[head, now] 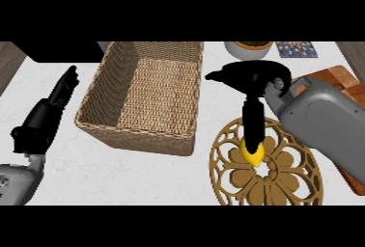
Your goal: Pick the lemon from the placemat and place it in the basket
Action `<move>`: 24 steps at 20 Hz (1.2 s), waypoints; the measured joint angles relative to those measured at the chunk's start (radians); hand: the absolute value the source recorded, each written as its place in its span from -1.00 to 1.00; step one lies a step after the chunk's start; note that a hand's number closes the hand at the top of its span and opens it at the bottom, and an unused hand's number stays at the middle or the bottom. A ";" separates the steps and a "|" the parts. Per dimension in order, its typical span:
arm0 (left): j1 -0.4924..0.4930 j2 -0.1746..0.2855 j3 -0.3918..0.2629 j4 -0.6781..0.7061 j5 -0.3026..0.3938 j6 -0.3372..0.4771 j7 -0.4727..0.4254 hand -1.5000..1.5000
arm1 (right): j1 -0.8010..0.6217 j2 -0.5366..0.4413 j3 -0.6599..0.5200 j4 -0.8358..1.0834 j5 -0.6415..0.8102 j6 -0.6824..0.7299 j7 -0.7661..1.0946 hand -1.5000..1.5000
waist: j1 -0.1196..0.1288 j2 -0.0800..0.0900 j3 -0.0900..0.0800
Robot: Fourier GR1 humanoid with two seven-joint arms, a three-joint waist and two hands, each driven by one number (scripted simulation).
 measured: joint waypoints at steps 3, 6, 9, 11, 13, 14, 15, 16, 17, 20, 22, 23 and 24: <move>0.015 -0.003 0.007 -0.007 -0.006 -0.008 -0.009 0.00 | 0.034 0.011 0.032 0.010 0.026 0.010 -0.003 -1.00 | 0.002 0.000 0.000; 0.019 -0.005 0.023 0.002 -0.006 -0.021 -0.021 0.00 | 0.081 0.012 0.061 0.021 0.068 0.025 -0.020 -1.00 | 0.002 0.001 0.000; 0.007 -0.013 0.031 0.002 -0.018 -0.027 -0.010 0.00 | 0.124 0.005 0.066 0.029 0.117 0.042 -0.041 -1.00 | 0.000 0.001 0.000; 0.015 -0.018 0.042 0.003 -0.020 -0.036 -0.019 0.00 | 0.152 0.019 0.071 0.030 0.151 0.043 -0.043 -1.00 | 0.001 0.001 0.000; 0.016 -0.026 0.049 -0.004 -0.025 -0.043 -0.010 0.00 | 0.178 0.022 0.058 0.028 0.184 0.052 -0.052 -1.00 | 0.001 0.001 0.001; 0.023 -0.028 0.053 -0.012 -0.027 -0.047 -0.010 0.00 | 0.200 0.030 0.062 0.024 0.211 0.049 -0.057 -1.00 | 0.001 0.001 0.001; 0.026 -0.032 0.056 -0.016 -0.030 -0.051 -0.009 0.00 | 0.219 0.025 0.054 0.017 0.234 0.052 -0.064 -1.00 | 0.001 0.001 0.001; 0.028 -0.042 0.052 -0.022 -0.044 -0.045 -0.005 0.00 | 0.237 0.028 0.050 0.010 0.257 0.053 -0.070 -1.00 | 0.001 0.001 0.001; 0.028 -0.044 0.061 -0.018 -0.046 -0.051 -0.008 0.00 | 0.249 0.028 0.041 0.015 0.282 0.061 -0.083 -1.00 | 0.001 0.001 0.001; 0.021 -0.052 0.078 -0.016 -0.055 -0.071 0.000 0.00 | 0.284 0.034 0.006 0.002 0.337 0.077 -0.105 -1.00 | 0.000 0.001 0.001; 0.027 -0.060 0.088 -0.014 -0.061 -0.085 -0.002 0.00 | 0.322 0.044 -0.004 -0.009 0.391 0.077 -0.125 -1.00 | 0.001 0.001 0.001; 0.016 -0.070 0.088 -0.007 -0.072 -0.084 0.001 0.00 | 0.329 0.047 -0.018 -0.010 0.409 0.087 -0.137 -1.00 | 0.000 0.002 0.001; 0.010 -0.078 0.091 0.004 -0.082 -0.085 -0.003 0.00 | 0.338 0.055 -0.028 -0.008 0.434 0.089 -0.146 -1.00 | 0.000 0.002 0.001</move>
